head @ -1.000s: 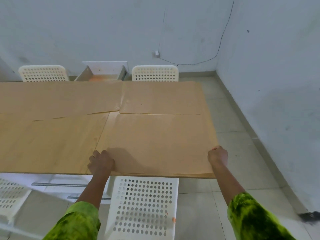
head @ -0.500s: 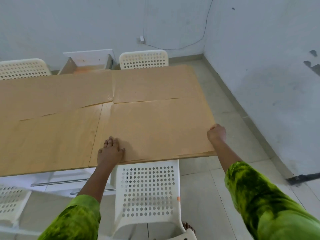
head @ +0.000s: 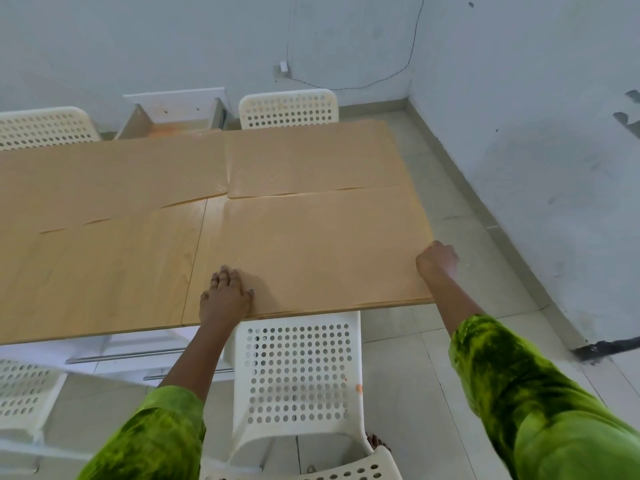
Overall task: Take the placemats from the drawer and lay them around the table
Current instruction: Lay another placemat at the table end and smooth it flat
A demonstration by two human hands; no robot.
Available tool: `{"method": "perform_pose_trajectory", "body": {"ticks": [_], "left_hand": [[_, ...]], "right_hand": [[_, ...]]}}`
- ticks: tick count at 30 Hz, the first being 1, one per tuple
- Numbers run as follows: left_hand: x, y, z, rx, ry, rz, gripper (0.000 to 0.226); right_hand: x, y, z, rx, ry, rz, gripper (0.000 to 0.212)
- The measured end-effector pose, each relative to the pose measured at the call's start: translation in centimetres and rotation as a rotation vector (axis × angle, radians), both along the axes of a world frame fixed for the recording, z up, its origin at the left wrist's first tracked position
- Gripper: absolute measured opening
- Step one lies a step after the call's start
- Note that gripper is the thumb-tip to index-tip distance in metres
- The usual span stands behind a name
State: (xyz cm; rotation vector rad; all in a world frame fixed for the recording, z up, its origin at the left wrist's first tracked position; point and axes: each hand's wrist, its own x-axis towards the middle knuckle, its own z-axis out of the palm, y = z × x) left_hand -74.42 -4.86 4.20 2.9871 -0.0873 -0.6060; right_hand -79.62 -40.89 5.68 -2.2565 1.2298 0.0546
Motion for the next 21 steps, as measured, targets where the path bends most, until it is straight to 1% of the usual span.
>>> {"method": "perform_pose_trajectory", "body": {"ticks": [4,6,8,11,13,16,18,21], "left_hand": [[0.7,-1.3,0.9,0.019,-0.008,0.064,0.065],[1.8,-2.6,1.4,0.021,-0.054,0.059,0.064],[3.7,-4.6,1.7,0.01,-0.094,-0.017,0.064],[7.3,-8.3,1.6,-0.04,-0.117,-0.152,0.064],[9.6,-10.6,1.3,-0.062,-0.127,-0.232,0.063],[13.3,-13.1,0.5,-0.076,-0.152,-0.326,0.06],[15.0,-13.6,-0.1,-0.068,-0.139,-0.384,0.059],[16.0,-12.7,-1.4,-0.052,-0.094,-0.401,0.059]], "right_hand": [[0.1,1.0,0.1,-0.087,-0.002,0.026,0.035],[1.0,2.3,-0.2,-0.165,-0.031,0.121,0.036],[2.7,4.0,-0.4,-0.191,-0.079,0.242,0.038],[7.2,6.1,-0.6,-0.165,-0.129,0.436,0.044],[10.4,7.2,-0.8,-0.18,-0.087,0.592,0.05],[14.3,8.6,-1.5,-0.217,-0.03,0.778,0.053],[15.6,9.5,-2.1,-0.227,-0.013,0.847,0.053],[16.2,10.0,-3.2,-0.227,-0.015,0.837,0.053]]}}
